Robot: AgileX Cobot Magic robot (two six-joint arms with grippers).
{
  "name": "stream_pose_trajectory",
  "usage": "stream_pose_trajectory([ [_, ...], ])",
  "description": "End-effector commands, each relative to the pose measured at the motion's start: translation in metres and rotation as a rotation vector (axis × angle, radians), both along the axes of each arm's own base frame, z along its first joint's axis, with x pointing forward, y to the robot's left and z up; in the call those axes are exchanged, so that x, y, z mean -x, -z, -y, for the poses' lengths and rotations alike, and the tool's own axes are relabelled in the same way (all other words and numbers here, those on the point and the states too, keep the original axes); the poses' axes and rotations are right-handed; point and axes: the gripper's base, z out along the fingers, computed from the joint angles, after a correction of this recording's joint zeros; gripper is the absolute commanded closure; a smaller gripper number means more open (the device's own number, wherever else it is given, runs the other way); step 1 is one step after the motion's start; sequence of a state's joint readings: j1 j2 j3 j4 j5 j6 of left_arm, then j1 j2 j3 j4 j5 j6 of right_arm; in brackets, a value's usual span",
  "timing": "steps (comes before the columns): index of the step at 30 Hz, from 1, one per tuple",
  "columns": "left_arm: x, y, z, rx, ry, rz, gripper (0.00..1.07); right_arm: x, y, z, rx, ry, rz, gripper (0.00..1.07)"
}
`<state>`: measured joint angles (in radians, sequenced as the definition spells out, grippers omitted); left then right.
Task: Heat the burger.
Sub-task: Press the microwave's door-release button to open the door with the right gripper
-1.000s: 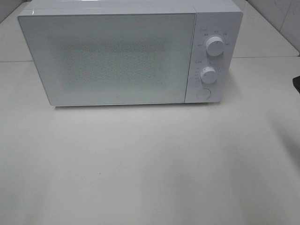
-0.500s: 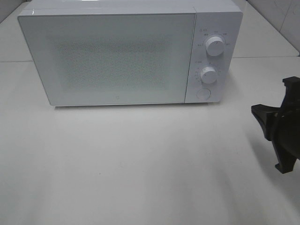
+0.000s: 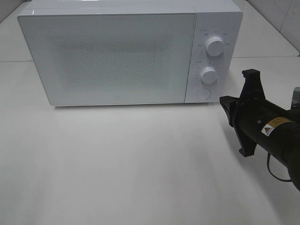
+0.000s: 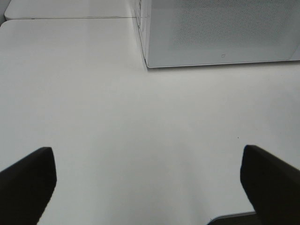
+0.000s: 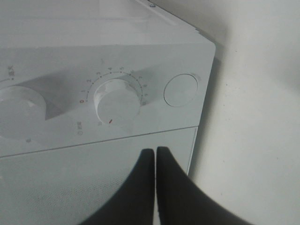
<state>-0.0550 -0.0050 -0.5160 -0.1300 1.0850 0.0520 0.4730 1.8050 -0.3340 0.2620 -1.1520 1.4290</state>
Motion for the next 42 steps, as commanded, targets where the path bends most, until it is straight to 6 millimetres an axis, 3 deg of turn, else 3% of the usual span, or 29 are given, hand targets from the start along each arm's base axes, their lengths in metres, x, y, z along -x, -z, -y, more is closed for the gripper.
stream_pose_trajectory([
  [1, 0.002, -0.001, 0.0, 0.002, -0.003, 0.031, 0.07, -0.01, 0.001, -0.003, -0.016, 0.035, -0.004, 1.07],
  [10, 0.002, -0.001, 0.0, 0.002, -0.003, 0.031, 0.07, -0.034, 0.013, -0.013, -0.023, 0.059, -0.057, 1.07],
  [21, 0.002, -0.001, 0.0, 0.002, -0.003, 0.031, 0.07, -0.057, 0.014, -0.017, -0.017, 0.087, -0.158, 1.07],
  [35, 0.002, -0.001, 0.0, 0.002, -0.003, 0.031, 0.07, -0.083, 0.024, -0.028, -0.007, 0.088, -0.163, 1.07],
  [42, 0.002, -0.001, 0.0, 0.002, -0.003, 0.031, 0.07, -0.09, 0.023, -0.018, 0.015, 0.109, -0.154, 1.07],
])
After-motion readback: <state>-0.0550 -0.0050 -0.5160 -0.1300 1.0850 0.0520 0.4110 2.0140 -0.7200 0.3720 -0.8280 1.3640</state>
